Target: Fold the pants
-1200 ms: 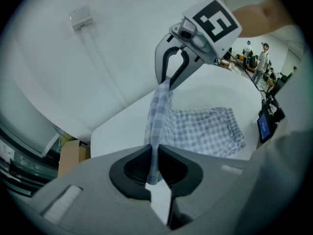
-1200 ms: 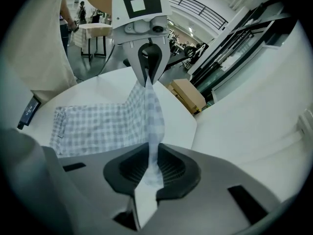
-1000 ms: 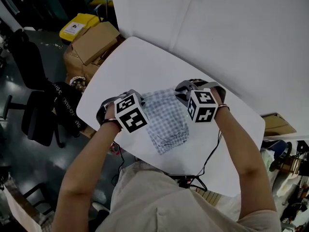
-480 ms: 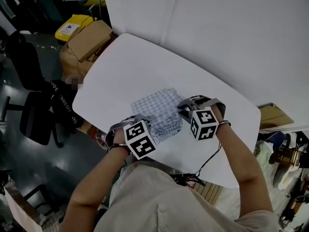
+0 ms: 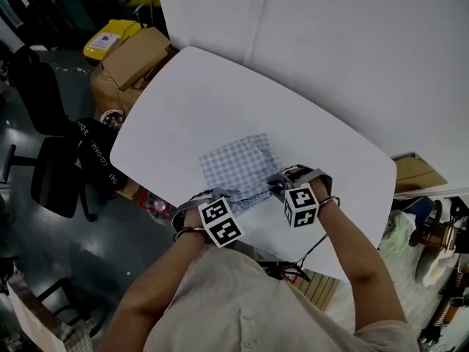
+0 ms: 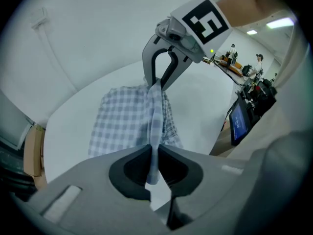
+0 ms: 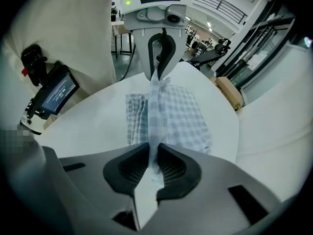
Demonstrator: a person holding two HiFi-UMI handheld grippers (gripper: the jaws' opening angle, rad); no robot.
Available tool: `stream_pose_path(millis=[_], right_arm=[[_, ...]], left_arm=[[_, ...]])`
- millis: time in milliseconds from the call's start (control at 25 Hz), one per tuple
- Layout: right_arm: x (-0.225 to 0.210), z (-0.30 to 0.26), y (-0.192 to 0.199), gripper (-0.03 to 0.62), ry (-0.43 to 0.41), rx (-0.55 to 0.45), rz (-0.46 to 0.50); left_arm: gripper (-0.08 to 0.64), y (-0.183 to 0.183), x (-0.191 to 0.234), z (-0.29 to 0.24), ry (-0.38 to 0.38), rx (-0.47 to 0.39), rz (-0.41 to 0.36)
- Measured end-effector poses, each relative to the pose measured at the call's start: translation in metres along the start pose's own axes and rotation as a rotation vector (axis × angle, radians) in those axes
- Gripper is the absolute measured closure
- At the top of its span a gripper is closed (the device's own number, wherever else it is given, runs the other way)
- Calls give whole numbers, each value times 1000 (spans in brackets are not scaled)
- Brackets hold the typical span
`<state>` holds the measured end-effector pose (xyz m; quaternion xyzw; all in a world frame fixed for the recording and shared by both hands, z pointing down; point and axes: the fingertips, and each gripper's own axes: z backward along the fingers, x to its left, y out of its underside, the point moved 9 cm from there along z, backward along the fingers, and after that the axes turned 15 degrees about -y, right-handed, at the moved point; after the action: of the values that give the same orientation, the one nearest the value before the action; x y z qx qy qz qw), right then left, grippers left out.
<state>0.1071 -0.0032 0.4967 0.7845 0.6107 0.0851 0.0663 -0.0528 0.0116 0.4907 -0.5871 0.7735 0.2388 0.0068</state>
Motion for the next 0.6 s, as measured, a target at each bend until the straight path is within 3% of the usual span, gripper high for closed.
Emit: stream_pose_path(millis=[320, 480, 600], right_arm=[[11, -20, 1, 510, -51, 74, 39], [14, -16, 5, 438, -72, 54, 16], [23, -7, 5, 420, -87, 39, 14]], left_arm=[[523, 14, -24, -25, -3, -23, 64], [506, 14, -30, -19, 25, -36, 83], [486, 14, -37, -3, 71, -49, 85]])
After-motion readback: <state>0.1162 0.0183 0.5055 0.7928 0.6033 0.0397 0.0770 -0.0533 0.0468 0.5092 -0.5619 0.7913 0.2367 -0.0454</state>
